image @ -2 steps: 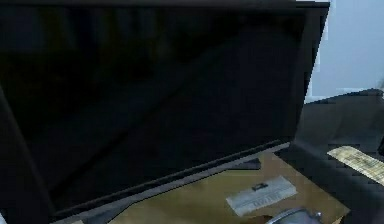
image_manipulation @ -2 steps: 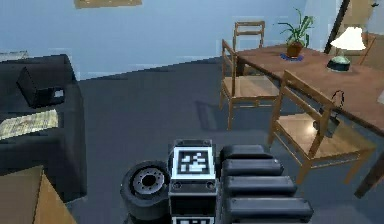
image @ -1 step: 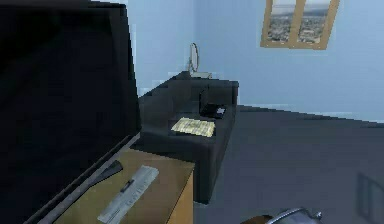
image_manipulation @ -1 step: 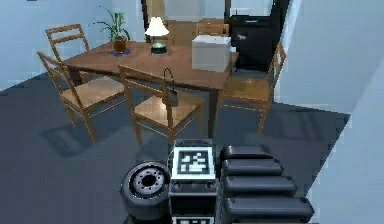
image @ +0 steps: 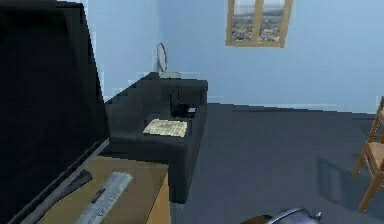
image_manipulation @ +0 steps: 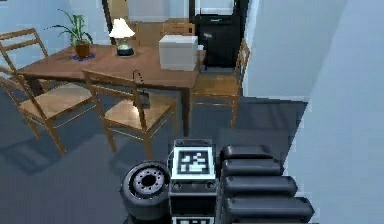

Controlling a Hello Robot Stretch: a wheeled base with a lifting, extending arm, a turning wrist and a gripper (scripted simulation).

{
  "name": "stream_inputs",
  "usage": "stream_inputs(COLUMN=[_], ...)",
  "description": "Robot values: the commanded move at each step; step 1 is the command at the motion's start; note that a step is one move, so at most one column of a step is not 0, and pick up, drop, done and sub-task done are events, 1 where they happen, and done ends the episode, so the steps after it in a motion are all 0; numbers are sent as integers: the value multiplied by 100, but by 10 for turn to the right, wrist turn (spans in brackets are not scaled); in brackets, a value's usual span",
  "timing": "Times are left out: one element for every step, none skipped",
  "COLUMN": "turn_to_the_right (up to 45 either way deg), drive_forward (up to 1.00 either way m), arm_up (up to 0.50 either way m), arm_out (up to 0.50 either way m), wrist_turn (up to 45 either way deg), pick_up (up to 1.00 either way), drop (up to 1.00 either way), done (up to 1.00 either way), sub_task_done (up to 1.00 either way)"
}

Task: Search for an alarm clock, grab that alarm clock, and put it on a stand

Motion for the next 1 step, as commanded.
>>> stream_inputs(turn_to_the_right=[0], drive_forward=[30], arm_up=[0], arm_out=[0], wrist_turn=[0], pick_up=[0], drop=[0], done=[0], sub_task_done=[0])
